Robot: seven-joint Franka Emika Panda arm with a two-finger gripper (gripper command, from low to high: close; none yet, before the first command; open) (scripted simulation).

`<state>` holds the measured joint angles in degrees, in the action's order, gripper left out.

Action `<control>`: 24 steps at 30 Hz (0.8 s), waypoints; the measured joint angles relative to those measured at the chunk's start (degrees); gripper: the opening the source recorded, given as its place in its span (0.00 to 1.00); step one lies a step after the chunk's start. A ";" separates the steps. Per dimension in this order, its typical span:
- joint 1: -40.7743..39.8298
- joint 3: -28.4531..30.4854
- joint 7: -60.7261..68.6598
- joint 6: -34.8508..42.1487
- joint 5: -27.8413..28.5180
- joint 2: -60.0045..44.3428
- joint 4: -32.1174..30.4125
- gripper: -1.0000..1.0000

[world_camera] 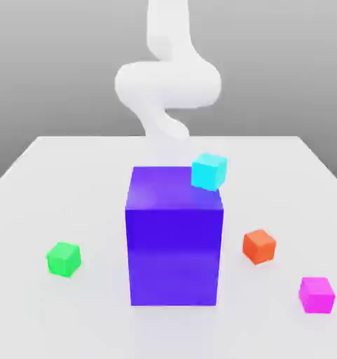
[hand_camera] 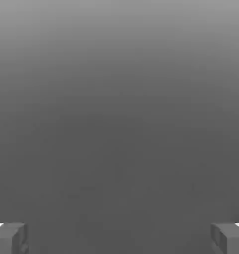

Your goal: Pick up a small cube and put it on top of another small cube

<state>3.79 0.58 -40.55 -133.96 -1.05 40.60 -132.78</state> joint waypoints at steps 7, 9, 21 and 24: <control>10.09 0.70 15.01 -6.15 -2.98 -14.95 -2.81 0.50; 12.54 0.46 19.20 -7.88 -3.80 -19.12 -3.60 0.50; 24.55 -4.61 40.03 -18.45 -2.76 -43.93 -8.40 0.50; 26.17 -5.43 42.88 -21.13 0.77 -50.06 -9.62 0.50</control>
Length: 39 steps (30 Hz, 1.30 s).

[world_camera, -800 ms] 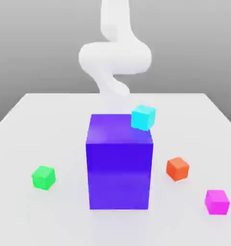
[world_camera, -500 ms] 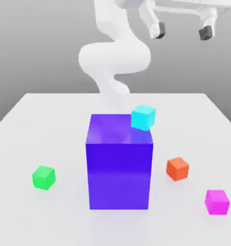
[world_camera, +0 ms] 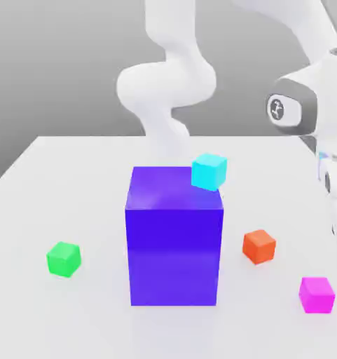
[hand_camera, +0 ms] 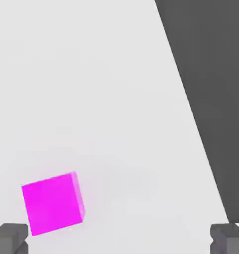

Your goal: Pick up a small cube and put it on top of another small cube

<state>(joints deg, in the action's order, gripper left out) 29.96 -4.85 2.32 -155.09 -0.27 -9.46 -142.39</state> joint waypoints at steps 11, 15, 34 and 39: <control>3.05 1.57 -0.06 -9.64 5.28 -14.21 1.21 0.00; 3.00 1.46 0.02 -8.80 5.20 -13.19 0.99 0.00; -19.06 11.29 20.16 -2.52 7.43 9.41 -2.69 0.00; -29.06 17.61 34.45 -1.25 12.64 15.84 -7.21 0.00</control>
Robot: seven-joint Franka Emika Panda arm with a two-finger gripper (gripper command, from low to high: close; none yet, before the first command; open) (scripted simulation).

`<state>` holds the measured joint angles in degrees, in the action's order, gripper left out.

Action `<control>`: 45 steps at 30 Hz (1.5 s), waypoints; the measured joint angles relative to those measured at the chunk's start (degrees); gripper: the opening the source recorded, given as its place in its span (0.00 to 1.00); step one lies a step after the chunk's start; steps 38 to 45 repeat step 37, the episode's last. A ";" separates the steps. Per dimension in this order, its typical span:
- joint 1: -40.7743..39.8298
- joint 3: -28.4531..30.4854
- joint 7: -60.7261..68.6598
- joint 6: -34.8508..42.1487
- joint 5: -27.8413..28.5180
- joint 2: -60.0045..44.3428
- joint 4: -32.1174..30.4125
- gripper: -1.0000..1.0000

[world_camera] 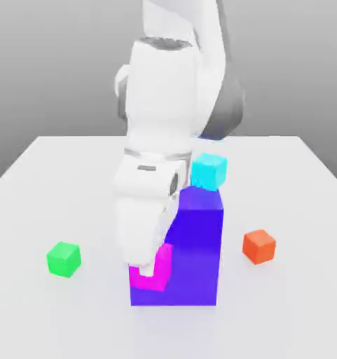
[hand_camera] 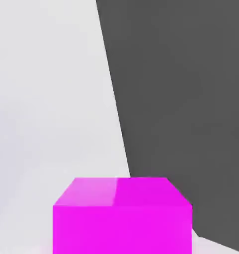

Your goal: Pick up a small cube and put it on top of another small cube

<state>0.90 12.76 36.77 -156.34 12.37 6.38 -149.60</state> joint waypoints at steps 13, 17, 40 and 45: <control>-11.66 20.12 34.53 2.69 6.37 8.54 -11.98 0.00; -8.88 22.56 41.49 3.36 2.98 6.28 -14.37 0.00; -1.17 22.68 63.33 -10.62 -27.39 -11.27 -13.95 1.00; -1.17 22.68 63.33 -10.62 -27.39 -11.27 -13.95 1.00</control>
